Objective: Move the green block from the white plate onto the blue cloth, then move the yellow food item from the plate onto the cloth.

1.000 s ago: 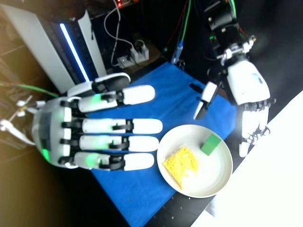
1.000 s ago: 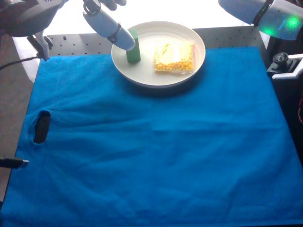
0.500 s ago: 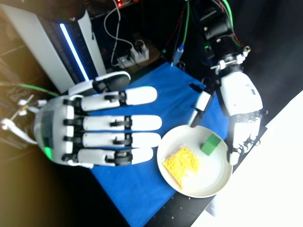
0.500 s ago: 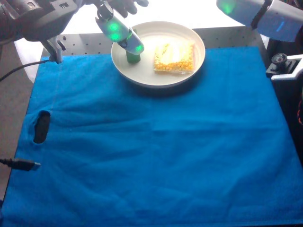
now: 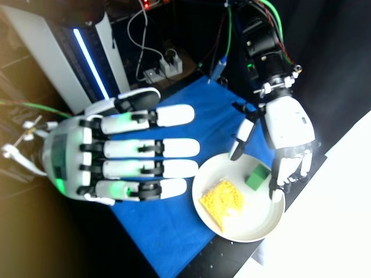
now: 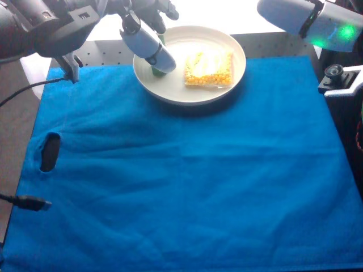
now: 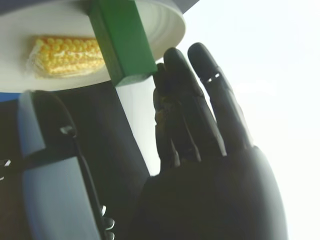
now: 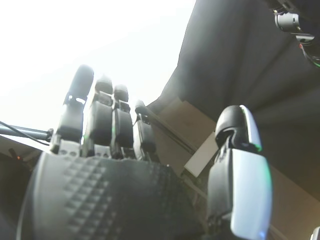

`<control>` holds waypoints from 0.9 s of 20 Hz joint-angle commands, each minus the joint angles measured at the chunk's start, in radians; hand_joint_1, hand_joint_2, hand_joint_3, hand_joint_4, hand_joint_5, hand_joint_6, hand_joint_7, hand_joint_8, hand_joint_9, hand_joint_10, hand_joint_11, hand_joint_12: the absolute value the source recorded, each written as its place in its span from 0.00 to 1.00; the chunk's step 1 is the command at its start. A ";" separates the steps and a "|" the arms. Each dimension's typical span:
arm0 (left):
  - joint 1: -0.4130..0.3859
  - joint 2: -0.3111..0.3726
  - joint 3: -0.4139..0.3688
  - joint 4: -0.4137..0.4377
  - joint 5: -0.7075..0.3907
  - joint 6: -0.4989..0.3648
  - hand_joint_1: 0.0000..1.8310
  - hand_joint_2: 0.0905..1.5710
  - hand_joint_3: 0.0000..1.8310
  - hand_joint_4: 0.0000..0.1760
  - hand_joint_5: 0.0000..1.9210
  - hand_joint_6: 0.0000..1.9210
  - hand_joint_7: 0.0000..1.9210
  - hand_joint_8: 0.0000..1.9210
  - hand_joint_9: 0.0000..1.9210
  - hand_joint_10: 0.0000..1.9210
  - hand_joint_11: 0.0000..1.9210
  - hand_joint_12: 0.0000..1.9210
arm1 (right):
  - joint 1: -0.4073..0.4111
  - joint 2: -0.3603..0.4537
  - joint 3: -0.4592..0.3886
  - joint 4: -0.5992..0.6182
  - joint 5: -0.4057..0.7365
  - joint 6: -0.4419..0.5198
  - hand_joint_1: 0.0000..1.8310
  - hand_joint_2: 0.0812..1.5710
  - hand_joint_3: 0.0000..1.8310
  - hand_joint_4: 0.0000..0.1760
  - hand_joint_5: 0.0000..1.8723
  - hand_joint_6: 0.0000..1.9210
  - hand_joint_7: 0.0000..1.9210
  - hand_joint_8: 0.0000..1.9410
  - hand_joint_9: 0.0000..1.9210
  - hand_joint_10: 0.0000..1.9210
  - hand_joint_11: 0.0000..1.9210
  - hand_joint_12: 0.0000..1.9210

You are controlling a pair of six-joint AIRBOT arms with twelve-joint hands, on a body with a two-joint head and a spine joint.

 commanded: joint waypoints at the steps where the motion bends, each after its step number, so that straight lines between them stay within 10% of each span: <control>1: -0.002 -0.006 0.007 -0.009 -0.085 -0.003 0.51 0.48 0.00 0.00 0.29 0.00 0.38 0.00 0.38 0.00 0.26 0.42 | 0.005 -0.002 0.001 0.001 0.110 0.005 0.31 0.59 0.00 0.37 0.08 0.00 0.14 0.00 0.17 0.00 0.01 0.59; 8: 0.009 -0.021 0.024 -0.019 -0.088 -0.003 0.57 0.55 0.00 0.00 0.44 0.01 0.47 0.01 0.43 0.01 0.31 0.42 | 0.005 -0.002 0.000 -0.011 0.110 0.005 0.21 0.62 0.00 0.50 0.06 0.00 0.15 0.00 0.16 0.01 0.00 0.52; 9: 0.009 -0.021 0.025 -0.022 -0.090 -0.003 0.63 0.61 0.01 0.00 0.58 0.26 0.53 0.01 0.49 0.02 0.34 0.48 | 0.005 -0.002 0.000 -0.011 0.110 0.005 0.21 0.64 0.00 0.51 0.07 0.00 0.16 0.00 0.17 0.01 0.00 0.54; 10: 0.009 -0.021 0.025 -0.023 -0.092 -0.003 0.67 0.64 0.00 0.03 0.59 0.34 0.57 0.32 0.56 0.03 0.38 0.49 | 0.005 -0.002 0.000 -0.011 0.110 0.005 0.23 0.66 0.01 0.42 0.06 0.00 0.15 0.00 0.17 0.01 0.00 0.54; 11: 0.009 -0.021 0.026 -0.024 -0.093 -0.003 0.68 0.66 0.00 0.16 0.56 0.42 0.57 0.40 0.59 0.04 0.38 0.49 | 0.005 -0.002 0.000 -0.011 0.110 0.005 0.23 0.67 0.01 0.42 0.06 0.00 0.15 0.00 0.18 0.01 0.00 0.55; 12: 0.009 -0.020 0.026 -0.026 -0.096 -0.004 0.74 0.66 0.00 0.00 0.56 0.42 0.58 0.39 0.51 0.46 0.36 0.52 | 0.005 -0.002 -0.001 -0.011 0.110 0.005 0.22 0.66 0.00 0.41 0.06 0.00 0.14 0.00 0.17 0.00 0.00 0.53; 15: 0.009 -0.020 0.026 -0.027 -0.100 -0.005 0.68 0.66 0.00 0.12 0.57 0.40 0.57 0.44 0.50 0.18 0.20 0.58 | 0.005 -0.002 -0.002 -0.011 0.110 0.005 0.22 0.66 0.00 0.30 0.06 0.00 0.15 0.00 0.15 0.00 0.00 0.50; 16: 0.009 -0.020 0.026 -0.027 -0.102 -0.006 0.68 0.65 0.00 0.05 0.57 0.39 0.59 0.41 0.53 0.15 0.21 0.59 | 0.005 -0.002 -0.002 -0.011 0.110 0.005 0.23 0.66 0.00 0.41 0.06 0.00 0.16 0.00 0.14 0.00 0.00 0.46; 17: 0.009 -0.020 0.026 -0.027 -0.106 -0.009 0.74 0.65 0.00 0.00 0.58 0.36 0.61 0.37 0.49 0.49 0.26 0.59 | 0.005 -0.002 -0.002 -0.011 0.110 0.005 0.24 0.65 0.00 0.46 0.07 0.00 0.16 0.00 0.14 0.00 0.00 0.44; 18: 0.009 -0.019 0.026 -0.027 -0.111 -0.015 0.76 0.65 0.00 0.00 0.56 0.39 0.61 0.36 0.50 0.54 0.30 0.55 | 0.005 -0.002 -0.003 -0.011 0.110 0.005 0.23 0.67 0.00 0.54 0.07 0.00 0.16 0.00 0.13 0.00 0.00 0.43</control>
